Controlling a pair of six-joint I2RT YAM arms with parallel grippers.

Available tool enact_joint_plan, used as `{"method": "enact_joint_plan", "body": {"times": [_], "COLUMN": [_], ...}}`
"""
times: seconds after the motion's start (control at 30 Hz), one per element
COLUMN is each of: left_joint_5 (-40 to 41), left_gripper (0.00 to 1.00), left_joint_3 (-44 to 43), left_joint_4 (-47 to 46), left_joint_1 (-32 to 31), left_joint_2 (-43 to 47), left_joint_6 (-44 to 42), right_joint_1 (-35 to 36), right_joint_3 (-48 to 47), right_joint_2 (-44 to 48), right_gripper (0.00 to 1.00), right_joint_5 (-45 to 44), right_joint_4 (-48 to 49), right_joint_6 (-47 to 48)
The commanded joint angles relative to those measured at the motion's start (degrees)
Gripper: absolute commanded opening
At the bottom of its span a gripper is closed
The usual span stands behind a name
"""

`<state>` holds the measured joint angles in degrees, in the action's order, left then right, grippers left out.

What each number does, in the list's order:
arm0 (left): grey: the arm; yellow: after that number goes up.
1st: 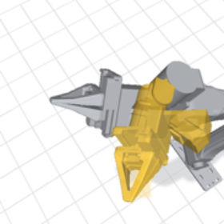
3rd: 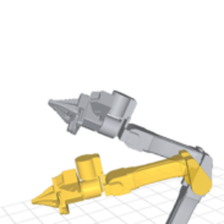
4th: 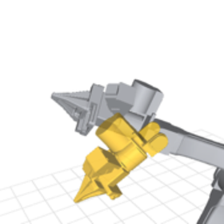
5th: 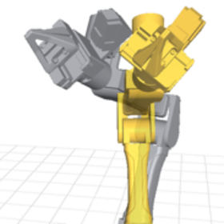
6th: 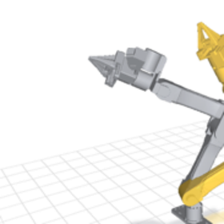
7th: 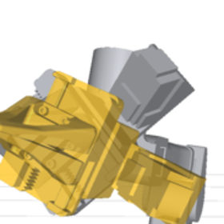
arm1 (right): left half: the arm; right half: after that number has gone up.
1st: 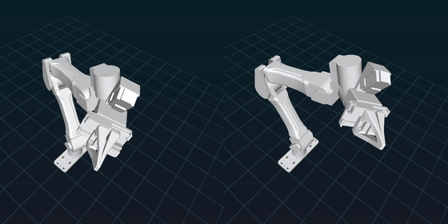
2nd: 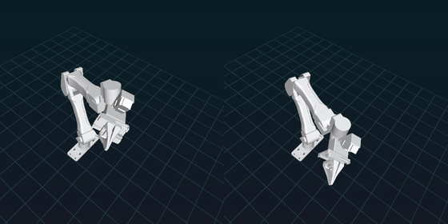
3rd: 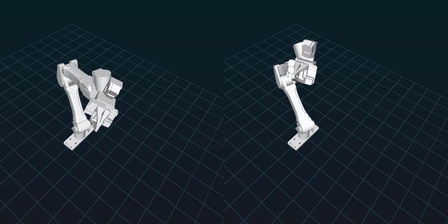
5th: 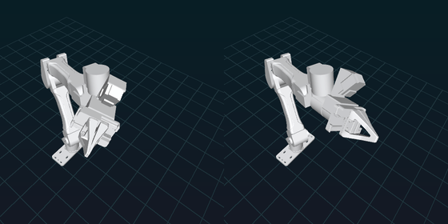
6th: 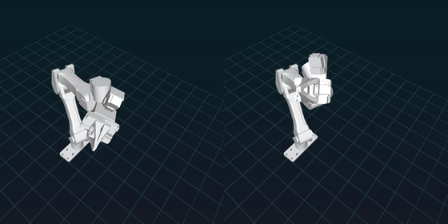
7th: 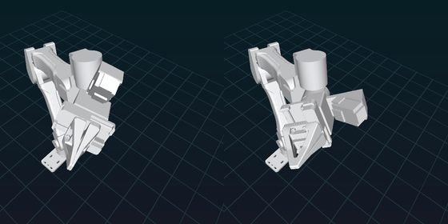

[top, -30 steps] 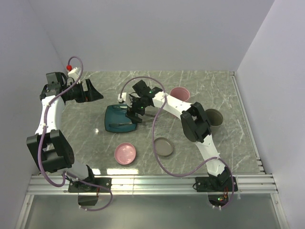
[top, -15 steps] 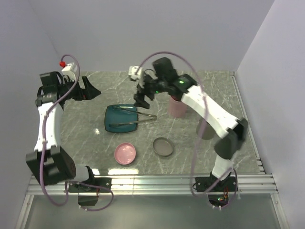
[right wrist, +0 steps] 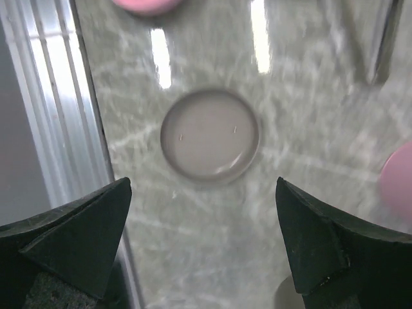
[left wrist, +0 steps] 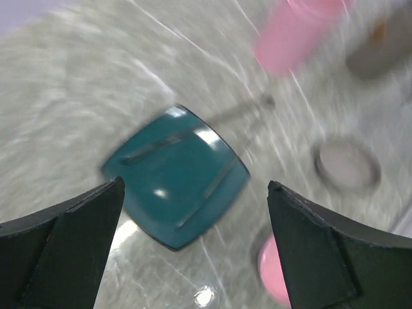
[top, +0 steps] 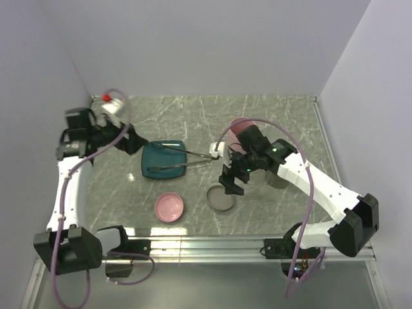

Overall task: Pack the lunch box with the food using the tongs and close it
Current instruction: Pick up the box lid from the center of the board.

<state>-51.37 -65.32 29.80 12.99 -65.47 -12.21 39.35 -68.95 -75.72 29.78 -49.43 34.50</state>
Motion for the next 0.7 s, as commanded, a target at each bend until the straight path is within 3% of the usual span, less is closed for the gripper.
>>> {"method": "enact_joint_plan", "body": {"times": [0.0,0.1,0.17,0.2,0.33,0.4,0.57,0.67], "left_joint_5": [0.8,4.8,7.6,10.5,16.6,17.8,21.6,25.1], "left_gripper": [0.99,0.99,0.99,1.0,0.88,0.85,0.79,0.7], "left_joint_3": [2.1,11.7,14.2,14.1,8.3,4.5,-1.4,-5.3], "left_joint_4": [15.9,5.2,3.2,4.0,17.4,19.2,17.0,17.2], "left_joint_1": [-10.6,-19.5,-25.4,-32.1,-49.4,-56.1,-64.1,-68.7], "left_joint_2": [-0.1,8.1,11.7,11.2,-0.5,-5.3,-19.1,-27.1], "left_joint_6": [-24.9,-28.4,-33.9,-36.8,-51.0,-52.7,-53.1,-53.4], "right_joint_1": [-4.4,-13.4,-20.3,-22.3,-27.3,-28.4,-29.6,-31.4], "right_joint_3": [1.5,1.4,0.1,-0.3,-1.1,-1.1,-0.3,2.0], "right_joint_2": [5.3,5.9,5.5,5.6,8.3,9.7,14.0,16.0], "right_gripper": [1.0,1.0,1.0,1.0,1.0,1.0,1.0,1.0], "right_joint_5": [0.3,5.1,8.9,9.8,11.7,11.4,9.3,9.6], "right_joint_4": [0.0,-1.0,-2.9,-3.6,-3.8,-2.6,1.1,6.9], "right_joint_6": [-1.8,-2.2,-2.3,-2.3,-4.8,-7.2,-13.8,-20.1]}}
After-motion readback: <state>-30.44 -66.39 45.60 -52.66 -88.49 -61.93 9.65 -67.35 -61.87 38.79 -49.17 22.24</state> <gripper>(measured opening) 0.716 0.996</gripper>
